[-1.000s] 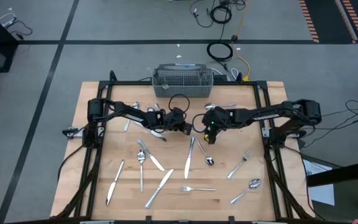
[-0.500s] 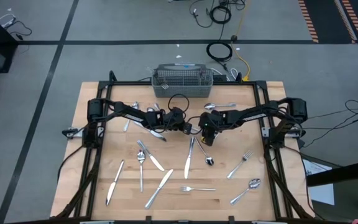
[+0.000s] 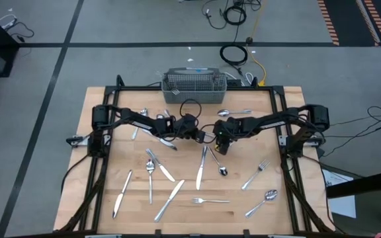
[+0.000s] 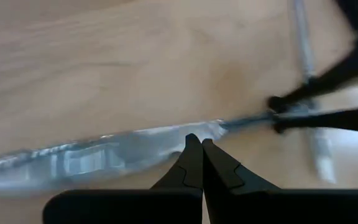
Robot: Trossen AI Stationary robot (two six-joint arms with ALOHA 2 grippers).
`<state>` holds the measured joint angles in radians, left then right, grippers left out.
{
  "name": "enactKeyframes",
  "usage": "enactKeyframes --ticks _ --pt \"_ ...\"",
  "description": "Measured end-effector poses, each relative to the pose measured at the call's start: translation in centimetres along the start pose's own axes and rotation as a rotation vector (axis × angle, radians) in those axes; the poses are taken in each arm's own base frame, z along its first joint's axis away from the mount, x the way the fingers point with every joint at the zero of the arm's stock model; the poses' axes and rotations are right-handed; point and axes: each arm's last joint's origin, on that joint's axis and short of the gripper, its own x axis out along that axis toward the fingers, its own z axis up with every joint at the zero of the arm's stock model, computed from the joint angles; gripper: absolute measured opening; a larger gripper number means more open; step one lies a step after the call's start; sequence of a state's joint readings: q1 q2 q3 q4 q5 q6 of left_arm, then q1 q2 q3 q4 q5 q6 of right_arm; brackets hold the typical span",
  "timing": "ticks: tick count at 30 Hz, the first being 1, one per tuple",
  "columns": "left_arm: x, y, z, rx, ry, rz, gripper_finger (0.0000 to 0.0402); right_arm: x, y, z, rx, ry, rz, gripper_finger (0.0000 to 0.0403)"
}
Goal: Sort silverware
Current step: Put the silver table knife into the silverware organizer
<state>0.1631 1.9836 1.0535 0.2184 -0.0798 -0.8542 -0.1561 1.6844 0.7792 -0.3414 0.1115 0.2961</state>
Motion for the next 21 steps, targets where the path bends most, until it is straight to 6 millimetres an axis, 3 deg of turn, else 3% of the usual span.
enactKeyframes --ticks 4,12,16,21 --pt "-2.3 -1.7 1.7 0.028 -0.051 -0.087 0.0000 -1.7 -0.4 -0.2 0.035 -0.011 -0.028 0.0000" --pt "-9.6 -5.0 5.4 0.134 -0.217 -0.227 0.0004 -4.9 -0.9 -1.2 0.042 0.039 -0.079 0.0002" --pt "-13.0 -5.7 6.5 0.172 -0.309 -0.228 0.0006 -7.4 -0.5 -0.3 -0.010 0.006 -0.101 0.0002" --pt "-15.3 -5.8 7.2 0.207 -0.384 -0.191 0.0007 -11.1 -0.4 1.7 -0.067 -0.024 -0.169 0.0002"
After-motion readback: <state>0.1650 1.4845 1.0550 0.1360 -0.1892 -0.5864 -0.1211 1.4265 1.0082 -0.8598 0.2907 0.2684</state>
